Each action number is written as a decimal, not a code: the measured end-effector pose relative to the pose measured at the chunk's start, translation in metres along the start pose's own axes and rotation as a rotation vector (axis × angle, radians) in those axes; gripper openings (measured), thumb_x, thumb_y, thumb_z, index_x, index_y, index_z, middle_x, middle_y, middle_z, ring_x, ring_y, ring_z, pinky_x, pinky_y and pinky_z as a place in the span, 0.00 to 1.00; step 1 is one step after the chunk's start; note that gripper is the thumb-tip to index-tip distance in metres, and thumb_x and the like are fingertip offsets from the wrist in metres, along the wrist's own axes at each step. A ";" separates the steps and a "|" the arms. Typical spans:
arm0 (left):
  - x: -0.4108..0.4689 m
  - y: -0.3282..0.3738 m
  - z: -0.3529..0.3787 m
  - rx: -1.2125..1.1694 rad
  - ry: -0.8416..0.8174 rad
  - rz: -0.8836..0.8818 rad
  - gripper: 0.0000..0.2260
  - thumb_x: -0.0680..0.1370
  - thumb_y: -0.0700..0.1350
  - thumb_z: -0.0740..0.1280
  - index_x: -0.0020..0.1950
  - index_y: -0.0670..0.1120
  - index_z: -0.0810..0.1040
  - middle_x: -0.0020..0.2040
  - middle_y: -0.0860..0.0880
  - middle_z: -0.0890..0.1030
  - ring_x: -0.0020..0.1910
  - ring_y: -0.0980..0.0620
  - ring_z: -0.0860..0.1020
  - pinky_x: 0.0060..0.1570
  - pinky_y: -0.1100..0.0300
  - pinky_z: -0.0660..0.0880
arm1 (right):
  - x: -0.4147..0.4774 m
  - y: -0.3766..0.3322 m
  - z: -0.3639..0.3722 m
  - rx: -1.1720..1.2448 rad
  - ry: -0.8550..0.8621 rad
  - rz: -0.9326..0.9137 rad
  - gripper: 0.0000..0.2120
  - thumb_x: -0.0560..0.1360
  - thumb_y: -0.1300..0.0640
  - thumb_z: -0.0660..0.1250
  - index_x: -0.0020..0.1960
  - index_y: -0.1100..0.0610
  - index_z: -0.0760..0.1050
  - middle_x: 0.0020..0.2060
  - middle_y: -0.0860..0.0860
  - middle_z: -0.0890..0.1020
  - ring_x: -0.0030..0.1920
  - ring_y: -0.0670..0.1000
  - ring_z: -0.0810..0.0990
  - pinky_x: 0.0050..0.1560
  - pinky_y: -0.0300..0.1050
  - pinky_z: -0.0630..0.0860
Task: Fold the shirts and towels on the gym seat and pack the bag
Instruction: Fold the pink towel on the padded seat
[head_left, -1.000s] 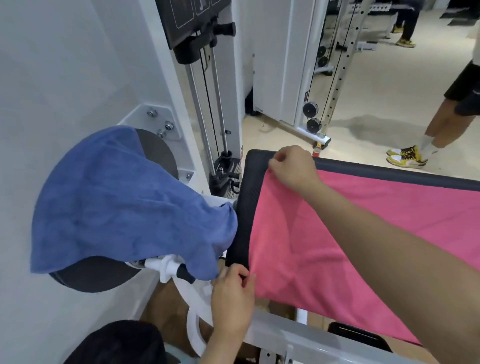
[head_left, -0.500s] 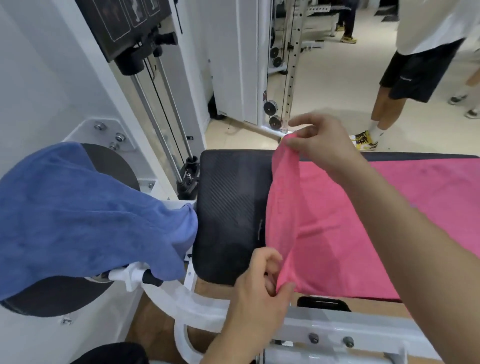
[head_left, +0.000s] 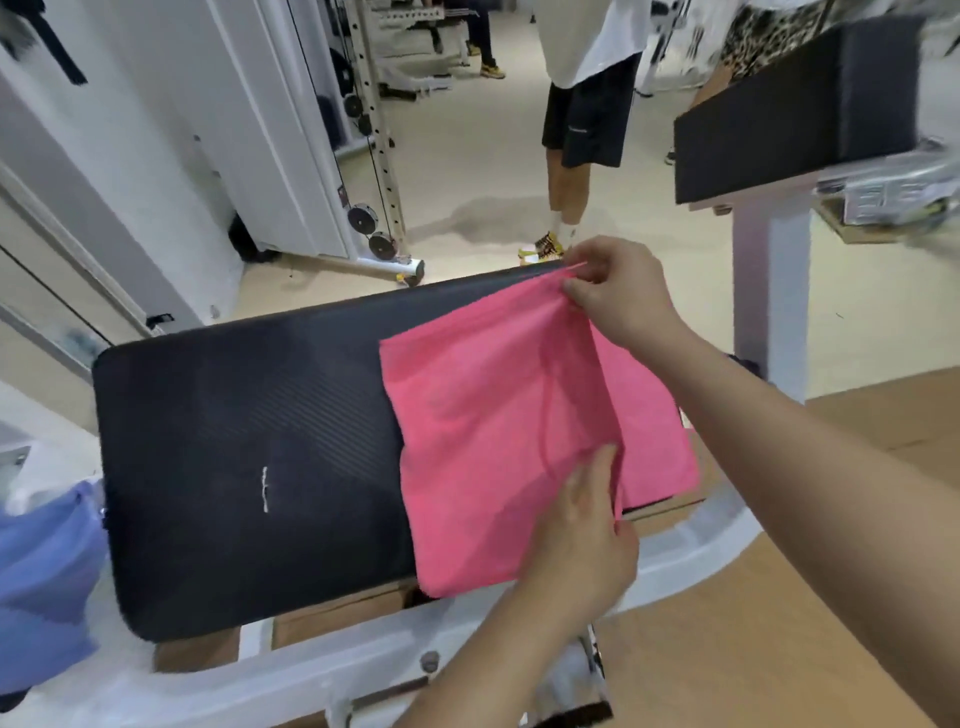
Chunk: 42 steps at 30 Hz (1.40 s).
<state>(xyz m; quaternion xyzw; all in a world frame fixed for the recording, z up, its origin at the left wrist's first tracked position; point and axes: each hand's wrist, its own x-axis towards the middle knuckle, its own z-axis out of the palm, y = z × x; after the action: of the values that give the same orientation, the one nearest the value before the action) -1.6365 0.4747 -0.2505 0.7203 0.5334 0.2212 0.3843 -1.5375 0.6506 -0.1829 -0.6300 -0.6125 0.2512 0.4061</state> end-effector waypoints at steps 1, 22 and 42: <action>0.010 0.004 0.011 0.010 0.006 0.002 0.30 0.77 0.38 0.61 0.78 0.49 0.56 0.74 0.47 0.64 0.70 0.47 0.66 0.66 0.59 0.63 | 0.005 0.011 -0.005 -0.004 0.002 0.017 0.09 0.72 0.63 0.70 0.51 0.54 0.81 0.39 0.46 0.81 0.43 0.48 0.82 0.53 0.51 0.80; 0.194 0.002 -0.072 0.600 0.341 0.121 0.18 0.78 0.49 0.66 0.66 0.46 0.74 0.59 0.44 0.76 0.59 0.43 0.72 0.60 0.45 0.70 | -0.174 0.146 -0.011 -0.133 -0.026 0.254 0.17 0.76 0.56 0.68 0.65 0.53 0.73 0.53 0.48 0.78 0.53 0.49 0.76 0.48 0.41 0.70; 0.271 0.050 -0.075 0.535 0.119 0.270 0.02 0.75 0.45 0.70 0.46 0.51 0.81 0.40 0.54 0.79 0.43 0.53 0.77 0.46 0.59 0.71 | -0.155 0.155 -0.017 0.257 0.208 0.455 0.12 0.75 0.64 0.68 0.46 0.49 0.70 0.40 0.45 0.77 0.38 0.35 0.75 0.38 0.27 0.71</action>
<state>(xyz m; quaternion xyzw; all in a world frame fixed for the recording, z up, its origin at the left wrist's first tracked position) -1.5714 0.7457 -0.1901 0.8461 0.4937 0.1640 0.1161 -1.4546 0.5082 -0.3283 -0.7171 -0.3735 0.3457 0.4762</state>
